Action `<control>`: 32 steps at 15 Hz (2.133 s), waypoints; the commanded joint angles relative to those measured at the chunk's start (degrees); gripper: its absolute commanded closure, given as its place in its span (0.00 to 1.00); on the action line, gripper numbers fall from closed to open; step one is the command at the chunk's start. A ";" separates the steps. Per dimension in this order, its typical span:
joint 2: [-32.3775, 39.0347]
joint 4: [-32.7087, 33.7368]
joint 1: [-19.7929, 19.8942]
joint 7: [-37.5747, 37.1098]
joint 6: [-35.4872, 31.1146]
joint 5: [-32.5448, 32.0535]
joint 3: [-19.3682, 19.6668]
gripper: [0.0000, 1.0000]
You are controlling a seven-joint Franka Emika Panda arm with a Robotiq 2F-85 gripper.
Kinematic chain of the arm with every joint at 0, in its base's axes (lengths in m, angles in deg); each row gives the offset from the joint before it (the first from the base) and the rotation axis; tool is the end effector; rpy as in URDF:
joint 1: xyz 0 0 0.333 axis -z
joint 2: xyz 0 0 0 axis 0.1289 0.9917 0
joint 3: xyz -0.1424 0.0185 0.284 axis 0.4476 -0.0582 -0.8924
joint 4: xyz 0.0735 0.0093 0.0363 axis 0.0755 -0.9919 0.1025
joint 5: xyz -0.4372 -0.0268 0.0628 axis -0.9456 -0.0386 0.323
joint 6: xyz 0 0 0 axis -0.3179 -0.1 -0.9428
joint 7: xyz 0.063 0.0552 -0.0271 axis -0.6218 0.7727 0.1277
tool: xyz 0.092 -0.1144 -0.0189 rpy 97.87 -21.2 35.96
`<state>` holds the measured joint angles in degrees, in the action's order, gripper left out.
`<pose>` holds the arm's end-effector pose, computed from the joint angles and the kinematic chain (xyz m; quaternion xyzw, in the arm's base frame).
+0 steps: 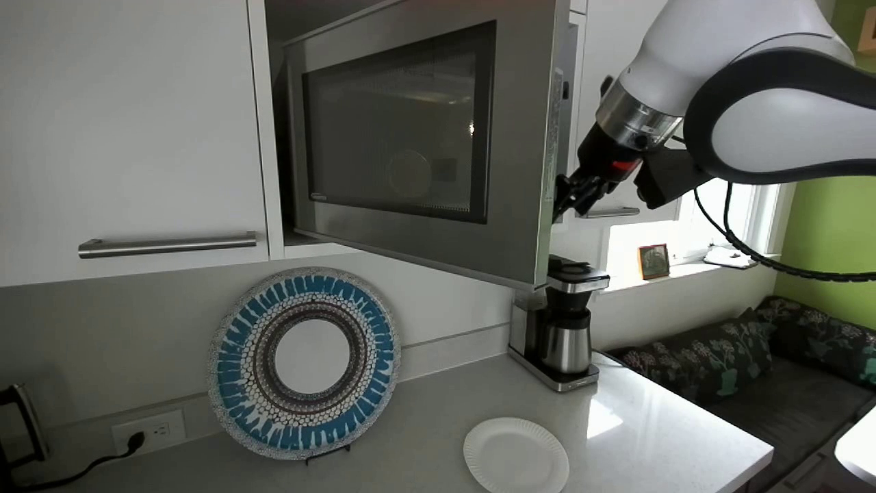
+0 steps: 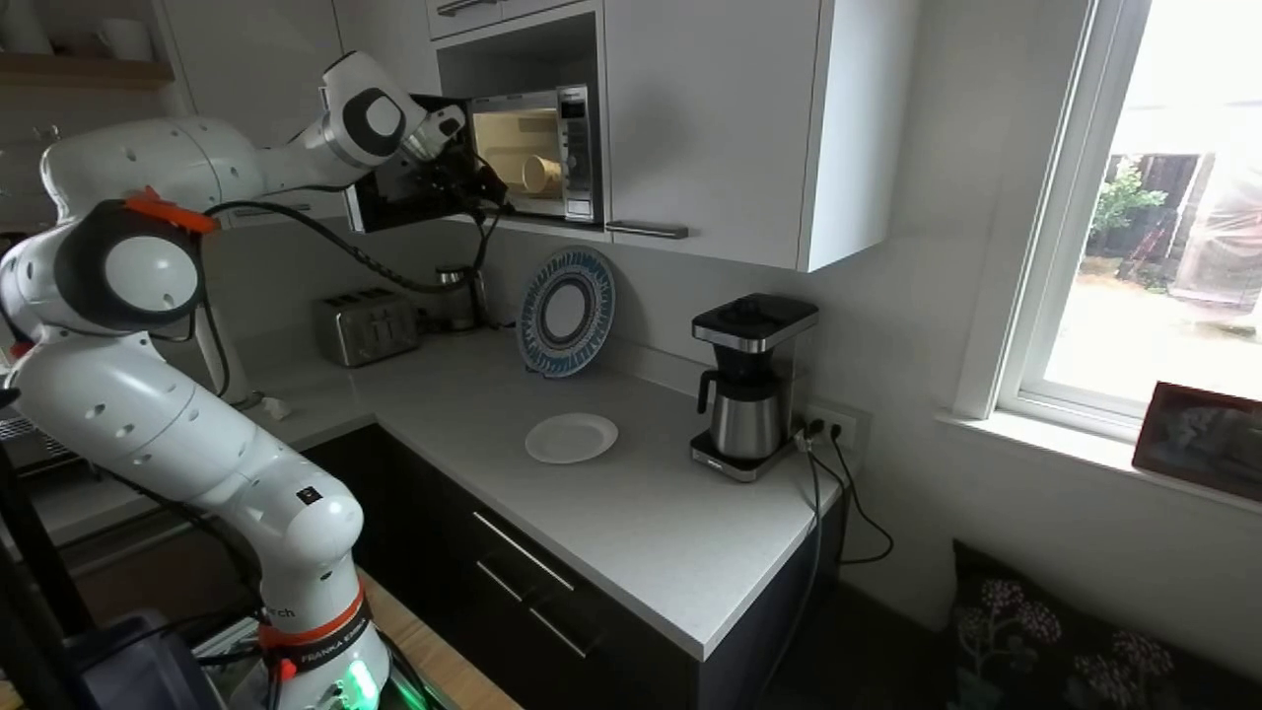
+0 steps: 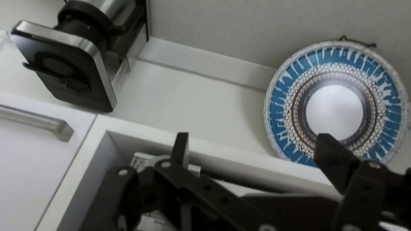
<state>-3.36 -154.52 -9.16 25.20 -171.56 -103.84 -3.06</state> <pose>0.4636 0.1678 0.7436 0.9256 0.0568 0.3592 0.1053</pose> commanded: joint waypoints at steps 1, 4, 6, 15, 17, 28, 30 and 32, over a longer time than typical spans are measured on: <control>4.05 3.46 0.40 -1.65 -7.47 -3.29 -1.48 0.00; 6.72 5.53 0.25 -0.83 -12.39 -4.35 -2.03 0.00; 5.51 4.31 -0.31 -0.39 -11.51 -3.93 -1.33 0.00; 7.45 6.18 -0.77 0.35 -12.81 -4.95 -1.68 0.00; 8.56 6.46 -0.55 0.18 -14.68 -5.08 -1.42 0.00; 17.03 12.08 0.73 -2.46 -27.99 -9.00 -2.43 0.00; 18.89 13.69 0.76 -4.23 -28.28 -10.60 -2.81 0.00; 20.60 15.20 0.61 -6.41 -28.34 -12.90 -3.06 0.00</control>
<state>14.07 -142.46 -8.94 22.54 -199.32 -112.93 -5.03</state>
